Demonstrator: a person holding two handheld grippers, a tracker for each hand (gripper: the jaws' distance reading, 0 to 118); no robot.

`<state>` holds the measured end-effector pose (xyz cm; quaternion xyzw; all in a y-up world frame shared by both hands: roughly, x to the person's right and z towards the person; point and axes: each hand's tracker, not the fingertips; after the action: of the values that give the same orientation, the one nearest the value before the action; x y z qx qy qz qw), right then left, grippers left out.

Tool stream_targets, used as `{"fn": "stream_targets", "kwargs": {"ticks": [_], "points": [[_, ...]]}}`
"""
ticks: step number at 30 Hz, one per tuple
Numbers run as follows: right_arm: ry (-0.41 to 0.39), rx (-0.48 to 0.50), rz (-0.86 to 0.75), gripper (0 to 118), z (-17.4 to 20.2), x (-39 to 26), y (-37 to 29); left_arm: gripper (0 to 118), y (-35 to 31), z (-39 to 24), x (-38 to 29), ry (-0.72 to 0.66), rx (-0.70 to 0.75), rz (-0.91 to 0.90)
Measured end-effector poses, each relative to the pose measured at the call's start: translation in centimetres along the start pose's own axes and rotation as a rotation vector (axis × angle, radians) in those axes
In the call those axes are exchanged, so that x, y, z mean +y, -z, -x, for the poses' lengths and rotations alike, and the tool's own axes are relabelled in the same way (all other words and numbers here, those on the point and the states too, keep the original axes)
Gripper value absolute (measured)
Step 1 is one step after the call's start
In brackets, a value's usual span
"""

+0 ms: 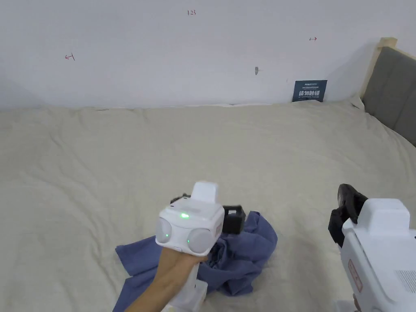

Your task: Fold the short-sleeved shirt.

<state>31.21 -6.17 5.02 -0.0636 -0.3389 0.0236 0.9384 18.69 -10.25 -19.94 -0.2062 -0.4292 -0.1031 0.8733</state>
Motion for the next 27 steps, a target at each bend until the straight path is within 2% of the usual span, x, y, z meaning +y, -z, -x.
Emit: {"fn": "stream_targets", "kwargs": {"ticks": [7,13,15,17,20,22,27], "points": [[0.020,0.029,-0.072,1,1.8,2.6,-0.4,112,-9.2,4.6,4.2,0.012,0.170,-0.346],[0.016,0.070,-0.110,1,3.7,3.8,-0.4,110,-13.8,9.4,3.0,0.068,0.358,-0.499],[0.010,0.080,-0.118,1,4.3,4.0,-0.5,106,-14.6,11.0,2.1,0.057,0.393,-0.506],[0.009,0.090,-0.125,1,4.9,4.2,-0.5,92,-15.4,12.3,1.1,0.033,0.405,-0.503],[0.011,0.102,-0.137,1,5.8,4.4,-0.6,51,-15.7,13.8,-0.1,0.003,0.410,-0.476],[0.010,0.110,-0.139,1,6.3,4.5,-0.7,2,-15.8,14.3,-0.7,-0.007,0.410,-0.458],[0.004,0.136,-0.135,1,7.3,4.4,-0.9,0,-16.1,15.2,-1.7,-0.031,0.366,-0.398]]}}
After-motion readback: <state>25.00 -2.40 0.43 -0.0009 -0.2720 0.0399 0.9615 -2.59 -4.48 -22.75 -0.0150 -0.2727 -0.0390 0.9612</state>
